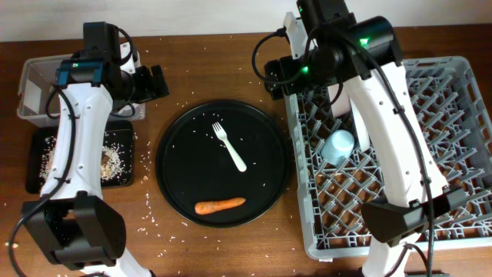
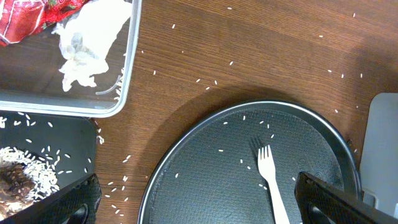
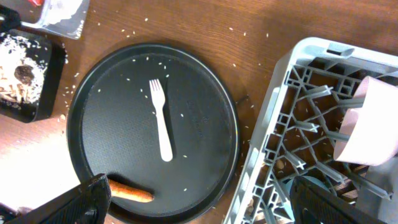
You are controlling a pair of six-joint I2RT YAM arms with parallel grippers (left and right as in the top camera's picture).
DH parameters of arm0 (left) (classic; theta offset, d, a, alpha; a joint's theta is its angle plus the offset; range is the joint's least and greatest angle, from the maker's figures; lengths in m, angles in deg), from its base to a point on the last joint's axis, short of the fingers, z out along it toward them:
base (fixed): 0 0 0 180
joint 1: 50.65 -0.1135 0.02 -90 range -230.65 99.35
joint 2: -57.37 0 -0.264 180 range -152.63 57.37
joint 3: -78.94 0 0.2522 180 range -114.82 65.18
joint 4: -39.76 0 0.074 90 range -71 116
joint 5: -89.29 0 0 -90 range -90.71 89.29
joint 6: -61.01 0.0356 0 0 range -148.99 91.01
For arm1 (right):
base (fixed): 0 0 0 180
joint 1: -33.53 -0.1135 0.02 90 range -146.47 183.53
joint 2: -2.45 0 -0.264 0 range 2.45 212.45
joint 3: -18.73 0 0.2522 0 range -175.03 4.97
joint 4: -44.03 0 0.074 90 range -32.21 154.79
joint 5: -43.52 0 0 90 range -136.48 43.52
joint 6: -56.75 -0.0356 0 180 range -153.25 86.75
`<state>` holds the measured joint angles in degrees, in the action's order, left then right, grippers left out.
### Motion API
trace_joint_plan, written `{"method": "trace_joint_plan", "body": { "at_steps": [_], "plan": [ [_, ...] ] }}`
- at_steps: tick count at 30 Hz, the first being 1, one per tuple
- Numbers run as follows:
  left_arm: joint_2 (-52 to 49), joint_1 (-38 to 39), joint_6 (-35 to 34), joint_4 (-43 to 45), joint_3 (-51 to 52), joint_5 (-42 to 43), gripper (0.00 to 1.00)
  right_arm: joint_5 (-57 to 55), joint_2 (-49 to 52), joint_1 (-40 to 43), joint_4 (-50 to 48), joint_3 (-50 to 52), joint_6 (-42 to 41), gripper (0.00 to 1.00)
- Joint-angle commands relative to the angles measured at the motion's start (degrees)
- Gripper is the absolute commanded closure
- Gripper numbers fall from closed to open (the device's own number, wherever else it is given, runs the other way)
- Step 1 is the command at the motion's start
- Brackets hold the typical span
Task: Sort waste into correct bins and load items into the dishwasher rack
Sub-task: 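Grasp the white plastic fork on the black tray with the right gripper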
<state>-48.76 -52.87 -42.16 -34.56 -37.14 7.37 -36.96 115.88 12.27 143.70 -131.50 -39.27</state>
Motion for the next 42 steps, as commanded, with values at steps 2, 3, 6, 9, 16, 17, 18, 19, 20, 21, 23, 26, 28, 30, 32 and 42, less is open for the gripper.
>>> {"method": "trace_joint_plan", "body": {
  "at_steps": [2, 3, 6, 9, 16, 17, 18, 19, 20, 21, 23, 26, 28, 30, 32, 42],
  "plan": [
    [0.9, 0.1, -0.5, 0.1, -0.9, -0.4, 0.01, -0.8, 4.7, -1.5, -0.4, 0.7, 0.0, 0.10],
    [0.9, 0.1, -0.5, 0.1, -0.9, -0.4, 0.01, -1.2, 6.4, -1.7, -0.5, 0.7, 0.0, 0.10],
    [0.9, 0.1, -0.5, 0.1, -0.9, -0.4, 0.01, -0.9, 11.8, -3.0, -0.8, 0.8, 0.0, 0.13],
    [0.9, 0.1, -0.5, 0.1, -0.9, -0.4, 0.01, -0.7, 18.3, -7.1, -3.5, 0.8, 2.3, 0.15],
    [0.9, 0.1, -0.5, 0.1, -0.9, -0.4, 0.01, -3.7, 28.0, -14.5, -7.5, 0.9, 13.3, 0.25],
    [0.9, 0.1, -0.5, 0.1, -0.9, -0.4, 0.01, -3.8, 28.8, -14.5, -7.5, 0.9, 13.3, 0.25],
    [0.9, 0.1, -0.5, 0.1, -0.9, -0.4, 0.01, -3.8, 29.5, -14.5, -7.5, 0.9, 13.3, 0.26],
    [0.9, 0.1, -0.5, 0.1, -0.9, -0.4, 0.01, -4.5, 30.2, -14.4, -7.5, 0.9, 13.3, 0.28],
    [0.9, 0.1, -0.5, 0.1, -0.9, -0.4, 0.01, -4.7, 31.0, -14.3, -7.8, 0.9, 13.3, 0.29],
    [0.9, 0.2, -0.5, 0.1, -0.9, -0.4, 0.01, -4.7, 31.4, -14.3, -8.4, 0.9, 13.3, 0.29],
    [0.9, 0.2, -0.5, 0.0, -0.9, -0.3, 0.01, -4.7, 31.4, -14.4, -9.2, 1.3, 13.3, 0.30],
    [0.9, 0.0, -0.5, 0.2, -0.9, -0.7, 0.01, -4.6, 31.4, -14.4, -12.0, 4.6, 13.3, 0.37],
    [0.9, -1.0, -0.6, 0.6, -0.9, -2.1, 0.01, -4.6, 31.4, -14.7, -14.5, 8.3, 13.2, 0.39],
    [0.9, -3.9, -5.7, 0.5, -0.9, -2.1, 0.01, -4.7, 31.4, -15.4, -17.4, 12.9, 13.1, 0.43],
    [0.9, -5.8, -7.0, 0.5, -0.9, -2.1, 0.01, -5.3, 31.4, -15.5, -17.6, 13.4, 12.8, 0.49],
    [0.9, -6.9, -7.0, 0.5, -0.9, -2.1, 0.01, -5.3, 31.3, -13.9, -15.0, 13.3, 4.6, 0.96]
  ]
}}
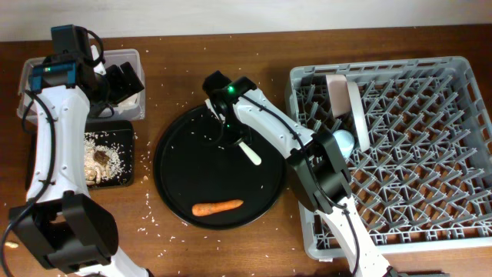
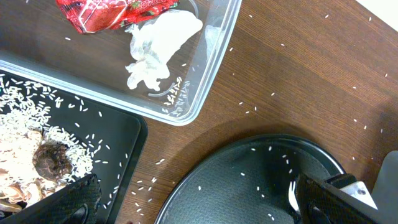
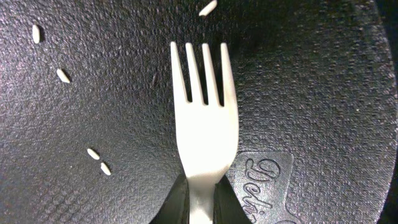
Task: Sort waste into correct bins and load items into the dishwasher rack
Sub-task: 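Grasp the white plastic fork on the black tray with the right gripper, then put the white fork into the dish rack with the right gripper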
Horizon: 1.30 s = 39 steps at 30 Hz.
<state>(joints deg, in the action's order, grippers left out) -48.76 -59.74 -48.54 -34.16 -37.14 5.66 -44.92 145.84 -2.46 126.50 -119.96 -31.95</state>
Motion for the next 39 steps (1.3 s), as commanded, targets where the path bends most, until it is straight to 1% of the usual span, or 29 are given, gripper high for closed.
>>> {"method": "trace_joint_plan", "body": {
  "at_steps": [1, 7, 9, 15, 18, 20, 24, 25, 33, 36, 39],
  "plan": [
    [0.9, 0.0, -0.6, 0.1, -0.9, -0.4, 0.01, 3.5, 1.3, 1.6, 3.0, 1.8, -2.7, 0.96],
    [0.9, 0.0, -0.6, 0.1, -0.9, -0.4, 0.01, 11.3, 1.2, 5.0, 4.4, 1.4, -3.8, 0.96],
    [0.9, 0.0, -0.6, 0.1, -0.9, -0.4, 0.01, 12.0, 1.0, 5.9, 5.6, -0.4, -3.8, 0.96],
    [0.9, 0.0, -0.6, 0.1, -0.9, -0.4, 0.01, 11.1, -3.5, 6.9, 16.5, -14.8, -3.7, 0.96],
    [0.9, 0.0, -0.6, 0.1, -0.9, -0.4, 0.01, 6.8, -5.7, 7.0, 23.2, -22.2, -3.8, 0.96],
    [0.9, 0.0, -0.6, 0.1, -0.9, -0.4, 0.01, 6.6, -7.7, 7.5, 25.7, -24.6, -3.8, 0.96],
    [0.9, 0.0, -0.6, 0.1, -0.9, -0.4, 0.01, 6.5, -12.1, 10.0, 28.1, -25.2, -3.8, 0.96],
    [0.9, 0.0, -0.6, 0.1, -0.9, -0.4, 0.01, 5.0, -13.2, 10.8, 28.6, -25.2, -5.0, 0.96],
    [0.9, 0.0, -0.6, 0.1, -0.9, -0.4, 0.01, 3.5, -19.2, 14.5, 28.6, -25.1, -5.0, 0.96],
    [0.9, 0.0, -0.6, 0.1, -0.9, -0.4, 0.01, -2.6, -21.7, 16.5, 28.6, -25.0, -5.3, 0.96],
    [0.9, 0.0, -0.6, 0.1, -0.9, -0.4, 0.01, -7.8, -22.1, 18.8, 28.6, -23.8, -6.9, 0.96]
  ]
}}
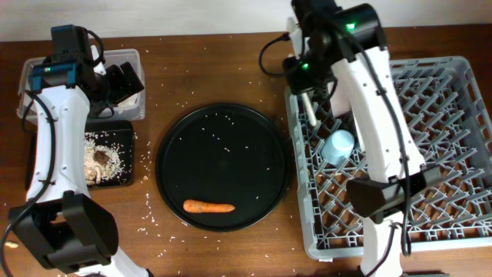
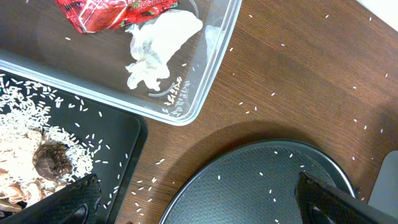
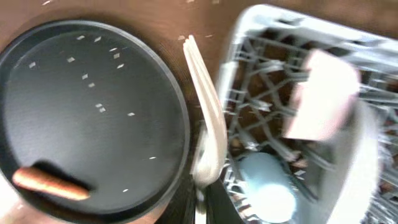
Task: Sort waste into correct bins and load items into the dishwasher rack
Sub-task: 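Put the white fork into the dish rack with the right gripper, then reach the left gripper to the carrot and grasp it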
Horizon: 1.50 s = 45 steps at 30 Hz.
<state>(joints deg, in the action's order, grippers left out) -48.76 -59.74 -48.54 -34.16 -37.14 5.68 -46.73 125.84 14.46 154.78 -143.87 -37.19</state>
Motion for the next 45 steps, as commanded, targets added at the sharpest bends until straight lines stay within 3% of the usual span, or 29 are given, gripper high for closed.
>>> {"method": "trace_joint_plan", "body": {
  "at_steps": [1, 10, 14, 15, 18, 20, 22, 24, 26, 28, 29, 33, 34, 35, 38, 42, 45],
  "plan": [
    [0.9, 0.0, -0.6, 0.1, -0.9, -0.4, 0.01, -8.1, -2.1, 2.4, 0.3, 1.3, -2.1, 0.96],
    [0.9, 0.0, -0.6, 0.1, -0.9, -0.4, 0.01, -4.8, -2.1, 3.3, -6.5, 26.6, -3.7, 0.96],
    [0.9, 0.0, -0.6, 0.1, -0.9, -0.4, 0.01, -0.1, -2.1, 3.3, -6.5, 27.7, -3.6, 0.95],
    [0.9, 0.0, -0.6, 0.1, -0.9, -0.4, 0.01, 0.5, -2.1, 3.3, -6.3, 27.7, -3.6, 0.80],
    [0.9, 0.0, -0.6, 0.1, -0.9, -0.4, 0.01, 2.2, -2.1, 3.3, -5.8, 27.7, -3.6, 0.52],
    [0.9, 0.0, -0.6, 0.1, -0.9, -0.4, 0.01, 2.2, -2.1, 3.3, -5.7, 27.7, -3.6, 0.49],
    [0.9, 0.0, -0.6, 0.1, -0.9, -0.4, 0.01, 5.0, -2.1, 3.2, -6.1, 27.0, -3.0, 0.53],
    [0.9, 0.0, -0.6, 0.1, -0.9, -0.4, 0.01, 10.1, -2.3, 1.3, -5.9, 23.3, 3.2, 0.55],
    [0.9, 0.0, -0.6, 0.1, -0.9, -0.4, 0.01, 9.9, -2.4, -1.0, -6.4, 19.2, 3.8, 0.54],
    [0.9, 0.0, -0.6, 0.1, -0.9, -0.4, 0.01, 9.9, -2.4, -2.6, -8.0, 18.0, 3.8, 0.47],
    [0.9, 0.0, -0.6, 0.1, -0.9, -0.4, 0.01, 8.9, -2.4, -3.0, -9.0, 18.0, 3.7, 0.35],
    [0.9, 0.0, -0.5, -2.4, -0.9, 3.3, 0.01, 6.8, -2.4, -1.4, -7.8, 18.0, 3.7, 0.34],
    [0.9, 0.6, 3.2, -5.6, -0.9, 8.0, 0.07, 6.9, -2.9, 0.9, -7.6, 18.0, 3.7, 0.34],
    [0.9, 2.3, 9.5, -8.4, -0.9, 9.5, 0.11, 7.1, -3.4, 2.5, -7.6, 18.0, 3.7, 0.33],
    [0.9, 11.6, 14.9, -20.2, 0.6, 5.0, 0.19, 9.6, -4.6, 9.2, -7.0, 18.0, 3.5, 0.29],
    [1.0, 27.3, 5.1, -22.5, 11.5, -5.4, 0.19, 12.8, -4.6, 14.7, -6.2, 18.0, 3.5, 0.27],
    [1.0, 35.2, -1.7, -16.0, 22.5, -7.7, 0.19, 12.7, -4.6, 15.0, -6.2, 18.0, 3.8, 0.20]
  ]
}}
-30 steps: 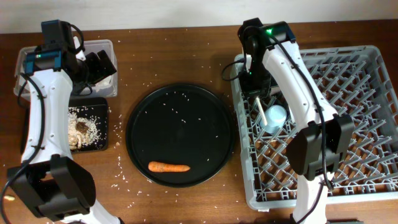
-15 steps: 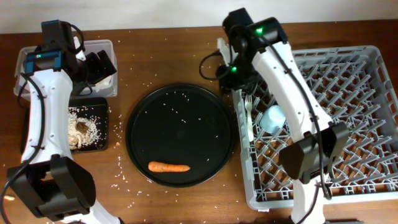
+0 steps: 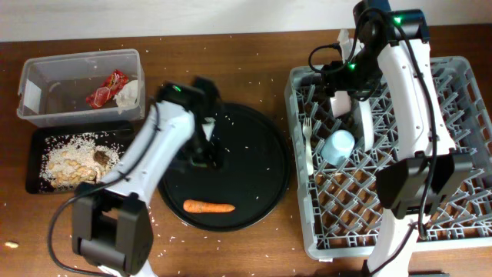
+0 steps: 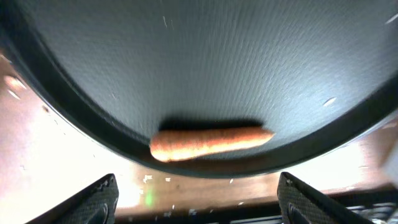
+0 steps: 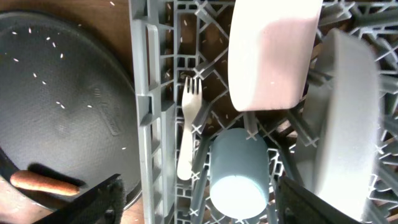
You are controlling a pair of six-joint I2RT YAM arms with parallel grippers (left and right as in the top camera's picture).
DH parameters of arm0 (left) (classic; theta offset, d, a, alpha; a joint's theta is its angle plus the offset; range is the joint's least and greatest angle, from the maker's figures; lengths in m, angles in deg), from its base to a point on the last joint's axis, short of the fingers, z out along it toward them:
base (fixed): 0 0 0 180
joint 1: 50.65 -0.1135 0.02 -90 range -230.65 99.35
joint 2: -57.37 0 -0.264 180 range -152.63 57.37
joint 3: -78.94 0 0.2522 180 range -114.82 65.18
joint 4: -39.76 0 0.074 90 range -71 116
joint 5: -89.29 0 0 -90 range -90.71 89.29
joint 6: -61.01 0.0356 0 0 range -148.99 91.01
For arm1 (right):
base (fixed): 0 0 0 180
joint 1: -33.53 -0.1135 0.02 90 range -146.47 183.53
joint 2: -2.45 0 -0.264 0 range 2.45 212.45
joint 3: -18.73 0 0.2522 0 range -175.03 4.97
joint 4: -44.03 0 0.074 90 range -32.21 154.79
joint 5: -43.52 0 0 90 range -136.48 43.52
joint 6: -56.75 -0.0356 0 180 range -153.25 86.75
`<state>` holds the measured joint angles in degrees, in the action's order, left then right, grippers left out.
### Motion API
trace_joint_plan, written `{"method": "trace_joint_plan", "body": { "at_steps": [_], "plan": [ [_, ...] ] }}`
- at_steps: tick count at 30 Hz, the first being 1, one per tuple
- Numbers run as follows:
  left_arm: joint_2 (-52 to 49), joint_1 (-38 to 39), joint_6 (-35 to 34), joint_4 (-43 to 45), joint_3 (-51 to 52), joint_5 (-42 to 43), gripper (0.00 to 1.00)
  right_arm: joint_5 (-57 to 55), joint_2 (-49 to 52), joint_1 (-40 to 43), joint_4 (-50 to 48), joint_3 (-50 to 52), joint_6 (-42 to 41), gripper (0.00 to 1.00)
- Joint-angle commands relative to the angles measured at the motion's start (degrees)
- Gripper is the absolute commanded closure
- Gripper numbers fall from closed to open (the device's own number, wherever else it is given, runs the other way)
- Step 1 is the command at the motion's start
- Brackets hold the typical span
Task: Sort waste into correct bins and load items into the dishwasher rack
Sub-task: 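Reach the left gripper to the carrot and grasp it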
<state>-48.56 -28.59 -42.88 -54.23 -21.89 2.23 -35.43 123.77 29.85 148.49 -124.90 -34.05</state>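
An orange carrot (image 3: 209, 206) (image 4: 211, 142) lies at the near edge of the round black tray (image 3: 250, 165). My left gripper (image 3: 204, 151) (image 4: 198, 200) hangs open over the tray, just behind the carrot, with nothing in it. A white plastic fork (image 3: 307, 146) (image 5: 188, 130) lies in the left column of the grey dishwasher rack (image 3: 453, 192), beside a pale blue cup (image 3: 337, 146) (image 5: 238, 169). My right gripper (image 3: 334, 77) (image 5: 198, 200) is open and empty above the rack's back left part.
A clear bin (image 3: 34, 77) at the back left holds a red wrapper and crumpled tissue. A black rectangular tray (image 3: 38, 173) in front of it holds rice and food scraps. A pinkish bowl (image 5: 273, 50) and a grey plate (image 5: 345, 118) stand in the rack. Rice grains dot the table.
The fork has left my right gripper and lies in the rack; that gripper is open and farther back. My left arm has moved from the clear bin to above the carrot on the tray.
First, fork and carrot lay on the black tray with both grippers open above. Then my right gripper was shut on the fork on the tray. Later it held the fork at the rack's left edge. Now the fork rests in the rack and my left gripper hangs over the carrot.
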Motion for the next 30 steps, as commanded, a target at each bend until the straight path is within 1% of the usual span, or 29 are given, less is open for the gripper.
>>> {"method": "trace_joint_plan", "body": {
  "at_steps": [1, 2, 3, 6, 7, 10, 11, 13, 14, 17, 20, 21, 23, 24, 25, 26, 27, 28, 30],
  "plan": [
    [0.8, 5.7, -9.8, 7.1, 11.0, -4.2, 0.18, 1.4, -2.5, -0.4, 0.0, -1.0, 0.6, 0.18],
    [0.8, 6.8, -10.1, 10.1, 14.5, -4.3, 0.19, 1.4, -2.5, -0.4, 0.0, -1.0, 0.6, 0.16],
    [0.8, 7.6, -9.0, 11.8, 16.2, -4.2, 0.20, 1.4, -2.5, -0.4, 0.0, -1.0, 0.6, 0.15],
    [0.8, 10.9, 3.4, 14.1, 17.1, -4.3, 0.20, 1.4, -2.5, -0.4, 0.1, -1.0, 0.6, 0.14],
    [0.8, 11.5, 5.5, 14.8, 17.1, -4.3, 0.21, 1.4, -2.5, -0.4, 0.1, -1.0, 0.6, 0.14],
    [0.8, 12.1, 8.9, 15.1, 17.2, -4.3, 0.22, 1.4, -2.5, -0.4, 0.4, -1.0, 0.6, 0.14],
    [0.8, 12.0, 9.5, 15.1, 17.3, -4.3, 0.25, 1.4, -2.5, -0.4, 0.4, -1.0, 0.6, 0.14],
    [0.8, 12.0, 9.5, 15.0, 17.5, -3.9, 0.26, 1.4, -2.5, -0.4, 0.4, -1.0, 0.6, 0.13],
    [0.8, 12.0, 9.5, 14.6, 17.5, -2.4, 0.26, 1.4, -2.5, -0.4, 0.5, -1.0, 0.6, 0.13],
    [0.8, 12.0, 7.7, 12.2, 17.5, -1.4, 0.26, 1.4, -2.5, -0.4, 0.6, -1.0, 0.6, 0.13],
    [0.8, 12.0, 7.5, 9.0, 17.5, 4.0, 0.26, 1.4, -2.5, -0.4, 0.9, -1.0, 0.6, 0.13],
    [0.9, 12.0, 6.3, 8.2, 17.5, 4.2, 0.26, 1.4, -2.5, -0.4, 0.9, -1.0, 0.6, 0.12],
    [1.0, 12.0, 1.5, 8.3, 17.5, 3.8, 0.25, 1.4, -2.5, -0.4, 0.9, -1.0, 0.6, 0.12],
    [1.0, 12.0, -3.8, 9.3, 17.5, 0.6, 0.25, 1.5, -2.5, -0.4, 0.9, -1.0, 0.6, 0.12],
    [1.0, 12.0, -6.3, 10.3, 17.7, -3.8, 0.25, 1.7, -2.5, -0.4, 1.0, -1.0, 0.6, 0.12],
    [0.9, 12.0, -6.1, 11.0, 17.9, -5.7, 0.25, 2.0, -2.5, -0.4, 1.0, -1.0, 0.6, 0.12],
    [0.9, 12.0, -4.0, 12.6, 18.3, -7.1, 0.25, 2.1, -2.5, -0.4, 1.0, -1.0, 0.6, 0.12],
    [0.9, 12.0, 0.4, 14.7, 19.1, -6.8, 0.25, 2.1, -2.5, -0.5, 1.0, -1.0, 0.6, 0.12],
    [0.9, 12.0, 3.8, 16.8, 20.7, -6.4, 0.25, 2.1, -2.5, -0.5, 1.3, -1.0, 0.6, 0.12]
  ]
}}
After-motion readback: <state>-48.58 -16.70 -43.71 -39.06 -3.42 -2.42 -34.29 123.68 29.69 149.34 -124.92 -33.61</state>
